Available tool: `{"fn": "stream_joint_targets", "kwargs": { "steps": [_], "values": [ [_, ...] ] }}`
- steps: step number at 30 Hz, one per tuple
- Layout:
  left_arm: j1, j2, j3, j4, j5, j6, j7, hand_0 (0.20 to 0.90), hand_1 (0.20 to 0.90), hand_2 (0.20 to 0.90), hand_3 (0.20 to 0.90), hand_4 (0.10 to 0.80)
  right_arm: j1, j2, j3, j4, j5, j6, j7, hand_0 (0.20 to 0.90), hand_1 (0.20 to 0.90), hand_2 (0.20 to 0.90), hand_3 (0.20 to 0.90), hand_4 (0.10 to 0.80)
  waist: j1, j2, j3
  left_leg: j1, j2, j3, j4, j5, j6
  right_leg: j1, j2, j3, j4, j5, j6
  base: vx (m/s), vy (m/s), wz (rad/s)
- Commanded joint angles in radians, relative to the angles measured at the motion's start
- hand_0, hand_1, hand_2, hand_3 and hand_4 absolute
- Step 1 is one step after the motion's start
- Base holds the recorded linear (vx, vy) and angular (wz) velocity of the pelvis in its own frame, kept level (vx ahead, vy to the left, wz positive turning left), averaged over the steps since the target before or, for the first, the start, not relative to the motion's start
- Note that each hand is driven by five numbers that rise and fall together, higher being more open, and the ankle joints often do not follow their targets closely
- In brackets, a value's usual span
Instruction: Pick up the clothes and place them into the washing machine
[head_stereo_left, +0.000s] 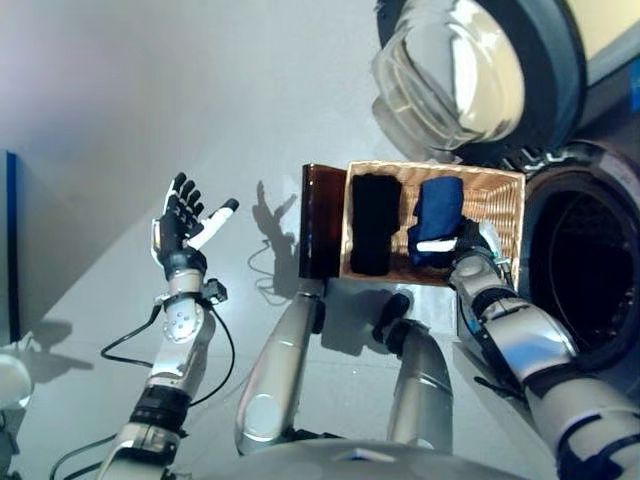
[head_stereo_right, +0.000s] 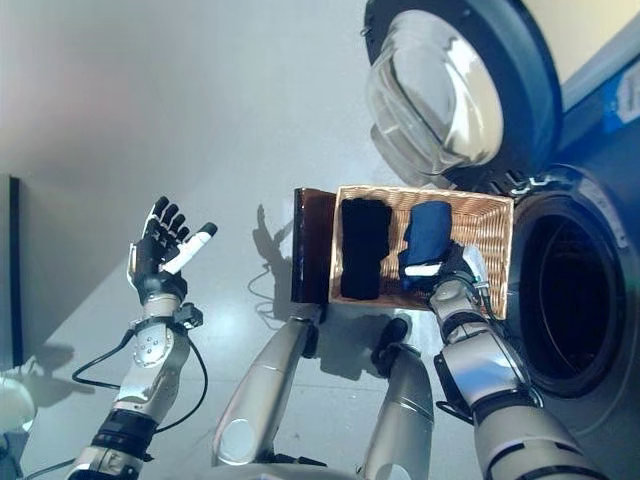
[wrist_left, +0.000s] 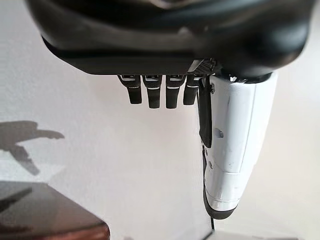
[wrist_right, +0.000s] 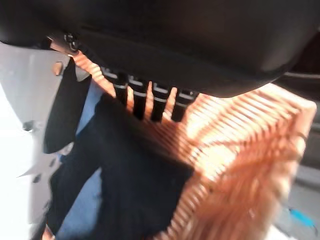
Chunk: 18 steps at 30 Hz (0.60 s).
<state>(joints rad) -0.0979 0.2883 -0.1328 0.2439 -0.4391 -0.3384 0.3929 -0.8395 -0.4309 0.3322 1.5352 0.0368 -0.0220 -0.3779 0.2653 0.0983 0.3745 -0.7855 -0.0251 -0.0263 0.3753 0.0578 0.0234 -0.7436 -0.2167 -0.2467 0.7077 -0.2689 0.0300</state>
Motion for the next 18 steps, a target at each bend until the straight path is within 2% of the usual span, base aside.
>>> {"fn": "stream_joint_targets", "kwargs": {
  "steps": [1,7,12,18],
  "values": [
    [-0.031,0.034,0.025,-0.12,0.034,-0.116,0.017,0.9,0.9,0.9,0.9,0.8,-0.016,-0.051,0.026,0.028,-0.074,0.017,0.0,0.2,0.2,0.2,0.2,0.3,0.038,0.027,-0.051,-0.089,-0.014,-0.004,0.144,-0.15,-0.06,0.037,-0.026,0.009,-0.135,0.064,0.076,0.01,-0.005,0.4],
    [-0.039,0.031,0.018,-0.121,0.034,-0.121,0.003,0.9,0.9,0.9,0.9,0.8,0.02,-0.095,0.007,0.05,-0.097,0.034,0.014,0.2,0.2,0.2,0.2,0.3,0.06,0.038,-0.066,-0.101,-0.028,-0.023,0.128,-0.134,-0.057,0.017,-0.043,-0.003,-0.114,0.06,0.08,0.007,0.004,0.2],
    [-0.018,0.029,0.029,-0.116,0.019,-0.12,-0.019,0.9,0.9,0.9,0.9,0.8,0.063,-0.101,-0.013,0.048,-0.092,0.038,0.015,0.2,0.2,0.2,0.2,0.3,0.064,0.039,-0.08,-0.068,-0.029,-0.028,0.098,-0.122,-0.055,0.038,-0.043,-0.003,-0.126,0.064,0.08,0.004,0.004,0.01],
    [0.014,0.028,0.038,-0.099,-0.019,-0.115,-0.07,0.9,0.9,0.9,0.9,0.8,0.097,-0.125,-0.052,0.045,-0.065,0.043,0.018,0.2,0.2,0.2,0.2,0.3,0.055,0.043,-0.1,0.028,-0.028,-0.027,0.025,-0.098,-0.055,0.127,-0.035,0.002,-0.193,0.087,0.081,0.0,0.0,0.0]
  ]
}}
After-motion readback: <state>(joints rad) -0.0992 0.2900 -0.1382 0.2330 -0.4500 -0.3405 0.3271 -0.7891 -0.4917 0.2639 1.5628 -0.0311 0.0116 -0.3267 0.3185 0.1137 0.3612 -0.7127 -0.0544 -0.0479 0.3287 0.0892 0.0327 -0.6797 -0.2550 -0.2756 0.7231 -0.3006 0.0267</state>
